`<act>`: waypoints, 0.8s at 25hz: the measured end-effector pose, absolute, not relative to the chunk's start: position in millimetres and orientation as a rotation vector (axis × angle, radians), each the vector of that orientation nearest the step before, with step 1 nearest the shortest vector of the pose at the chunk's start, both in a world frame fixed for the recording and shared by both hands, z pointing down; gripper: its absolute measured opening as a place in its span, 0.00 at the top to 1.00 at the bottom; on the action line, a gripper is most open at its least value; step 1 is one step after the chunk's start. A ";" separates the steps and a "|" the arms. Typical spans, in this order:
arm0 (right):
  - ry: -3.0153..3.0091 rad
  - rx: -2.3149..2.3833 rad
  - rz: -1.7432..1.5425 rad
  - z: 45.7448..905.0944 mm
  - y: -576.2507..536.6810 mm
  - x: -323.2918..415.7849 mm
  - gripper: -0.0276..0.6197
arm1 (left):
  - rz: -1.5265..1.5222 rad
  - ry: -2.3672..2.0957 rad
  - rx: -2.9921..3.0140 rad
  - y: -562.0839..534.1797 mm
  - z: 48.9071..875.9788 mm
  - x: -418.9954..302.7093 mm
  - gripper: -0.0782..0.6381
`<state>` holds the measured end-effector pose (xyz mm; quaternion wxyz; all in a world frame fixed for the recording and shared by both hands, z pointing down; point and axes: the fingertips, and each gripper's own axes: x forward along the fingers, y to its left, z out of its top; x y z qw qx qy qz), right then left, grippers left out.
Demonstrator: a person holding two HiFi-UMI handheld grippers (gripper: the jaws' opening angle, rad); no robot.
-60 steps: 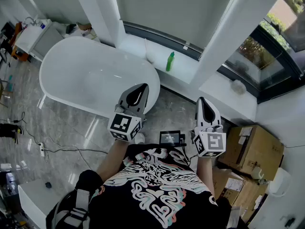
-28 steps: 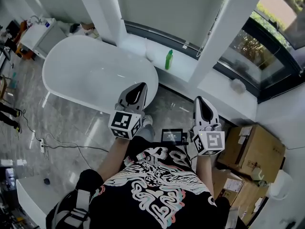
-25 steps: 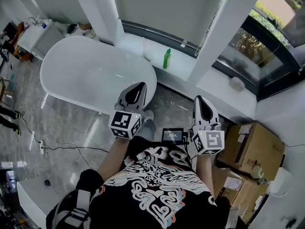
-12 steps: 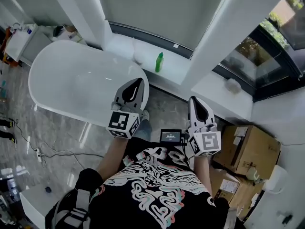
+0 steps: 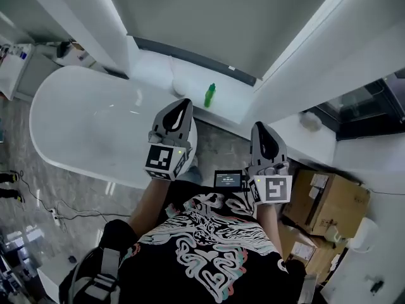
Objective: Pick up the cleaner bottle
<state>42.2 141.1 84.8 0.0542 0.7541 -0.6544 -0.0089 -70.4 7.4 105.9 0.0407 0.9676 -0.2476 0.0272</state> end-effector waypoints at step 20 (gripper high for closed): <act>-1.974 2.268 -0.008 112.3 49.9 115.2 0.91 | 0.104 -0.842 2.936 -90.5 119.7 -2.8 0.87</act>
